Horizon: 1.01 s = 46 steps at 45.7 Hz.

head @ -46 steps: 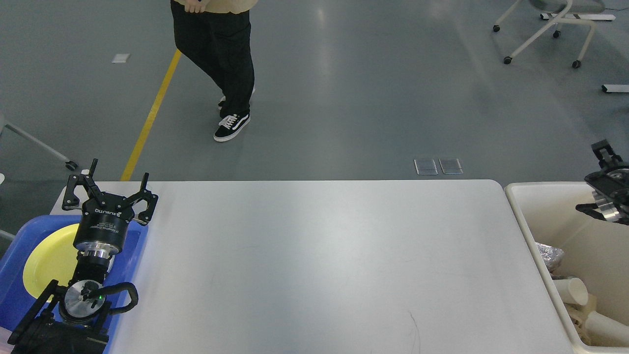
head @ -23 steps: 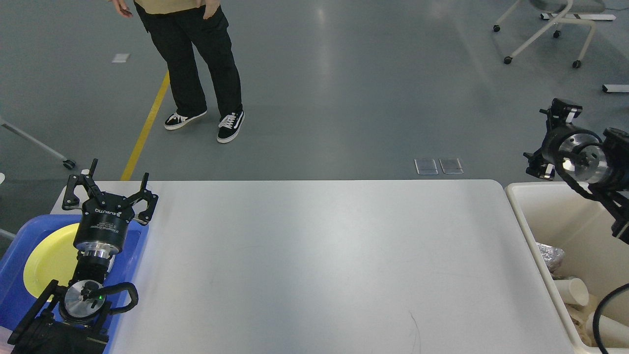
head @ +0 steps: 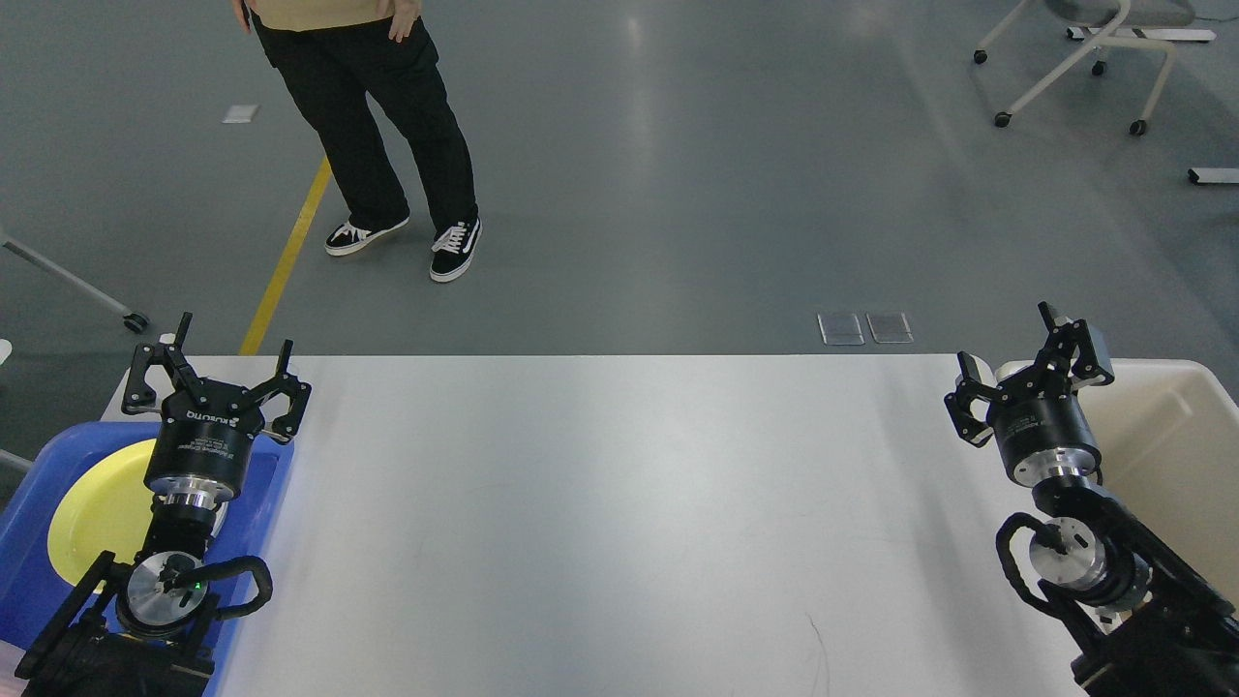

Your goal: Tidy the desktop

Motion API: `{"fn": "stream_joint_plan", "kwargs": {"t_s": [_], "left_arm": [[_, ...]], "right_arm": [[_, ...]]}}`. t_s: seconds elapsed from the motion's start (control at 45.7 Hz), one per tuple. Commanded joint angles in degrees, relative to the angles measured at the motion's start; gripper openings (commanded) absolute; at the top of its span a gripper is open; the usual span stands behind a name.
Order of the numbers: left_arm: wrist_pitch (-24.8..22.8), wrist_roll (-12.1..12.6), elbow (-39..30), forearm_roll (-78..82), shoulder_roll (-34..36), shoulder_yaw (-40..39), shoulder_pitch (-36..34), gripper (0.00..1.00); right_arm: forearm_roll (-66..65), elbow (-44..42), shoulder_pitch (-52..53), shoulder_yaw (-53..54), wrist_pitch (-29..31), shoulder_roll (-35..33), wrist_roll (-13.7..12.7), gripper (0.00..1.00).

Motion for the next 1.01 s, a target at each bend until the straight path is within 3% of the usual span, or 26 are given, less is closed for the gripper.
{"fn": "stream_joint_plan", "kwargs": {"t_s": [0.0, 0.984], "left_arm": [[0.02, 0.01, 0.01, 0.00, 0.00, 0.00, -0.02, 0.96], [0.02, 0.01, 0.01, 0.00, 0.00, 0.00, -0.02, 0.96]], "right_arm": [[0.84, -1.04, -0.43, 0.19, 2.00, 0.65, 0.00, 1.00], [2.07, 1.51, -0.25, 0.28, 2.79, 3.03, 0.27, 1.00]]}}
